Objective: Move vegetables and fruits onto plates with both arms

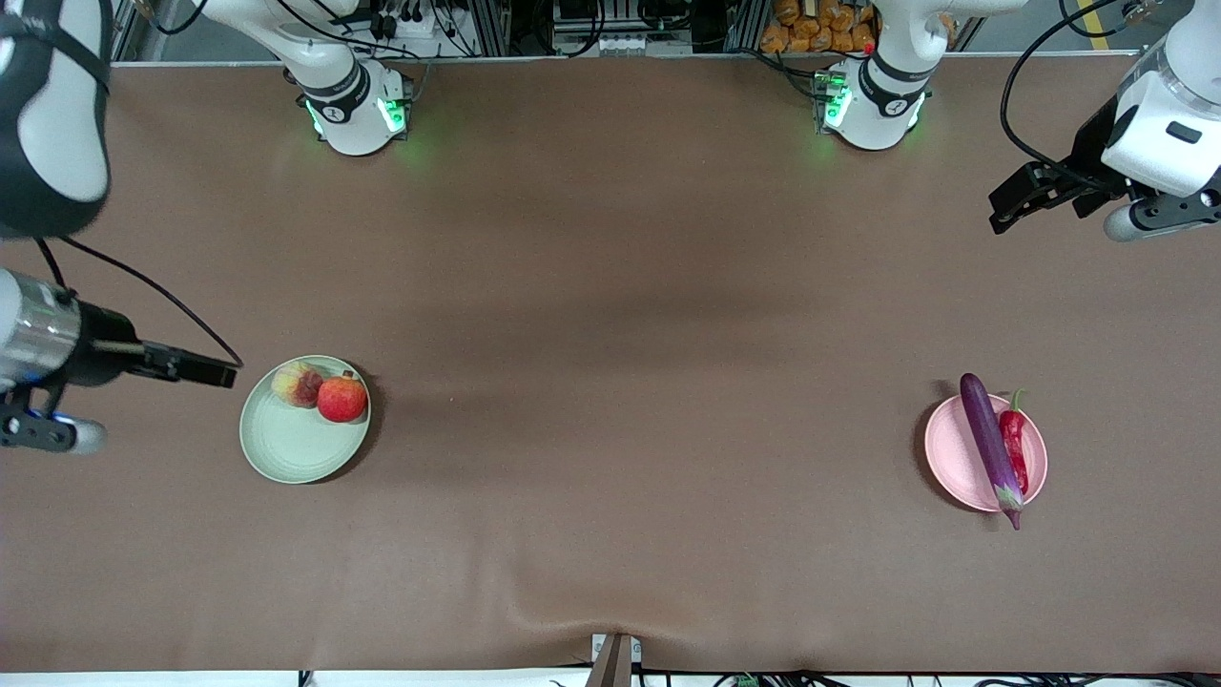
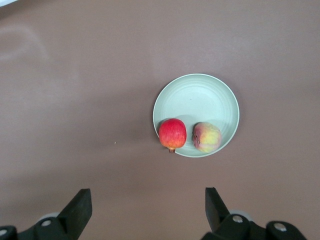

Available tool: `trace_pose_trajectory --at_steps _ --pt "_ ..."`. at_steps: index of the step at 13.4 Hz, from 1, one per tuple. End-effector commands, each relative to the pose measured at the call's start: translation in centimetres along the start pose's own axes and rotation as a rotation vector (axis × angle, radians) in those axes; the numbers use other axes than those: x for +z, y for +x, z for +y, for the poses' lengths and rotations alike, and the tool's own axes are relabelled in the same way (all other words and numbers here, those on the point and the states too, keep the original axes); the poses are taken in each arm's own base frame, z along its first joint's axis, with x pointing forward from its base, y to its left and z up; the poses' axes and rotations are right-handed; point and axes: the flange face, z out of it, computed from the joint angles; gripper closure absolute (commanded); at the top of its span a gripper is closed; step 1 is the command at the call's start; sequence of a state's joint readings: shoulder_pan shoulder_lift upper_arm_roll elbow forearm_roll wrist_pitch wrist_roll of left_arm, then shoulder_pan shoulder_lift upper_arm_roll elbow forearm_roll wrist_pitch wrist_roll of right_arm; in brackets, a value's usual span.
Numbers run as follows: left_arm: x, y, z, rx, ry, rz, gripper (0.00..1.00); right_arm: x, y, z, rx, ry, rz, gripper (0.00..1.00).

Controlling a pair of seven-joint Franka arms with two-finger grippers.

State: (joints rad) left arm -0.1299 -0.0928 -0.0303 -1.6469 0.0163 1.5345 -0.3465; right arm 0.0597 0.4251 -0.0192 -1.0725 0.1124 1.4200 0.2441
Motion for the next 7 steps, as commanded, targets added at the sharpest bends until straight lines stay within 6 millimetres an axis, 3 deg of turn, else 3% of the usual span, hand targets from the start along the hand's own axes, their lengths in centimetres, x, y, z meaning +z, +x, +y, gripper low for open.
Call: trace_pose_trajectory --at_steps 1,4,7 --pt "-0.3 -0.2 -0.1 0.006 -0.017 -0.006 0.0 -2.6 -3.8 0.9 -0.016 -0.014 0.021 0.0" --pt "-0.2 -0.1 -0.1 0.004 -0.016 -0.009 0.0 -3.9 -8.8 1.0 -0.034 -0.046 0.029 0.0" --pt "0.0 0.0 -0.3 0.001 -0.016 -0.011 0.0 -2.9 -12.7 -0.7 -0.092 -0.094 0.063 0.0"
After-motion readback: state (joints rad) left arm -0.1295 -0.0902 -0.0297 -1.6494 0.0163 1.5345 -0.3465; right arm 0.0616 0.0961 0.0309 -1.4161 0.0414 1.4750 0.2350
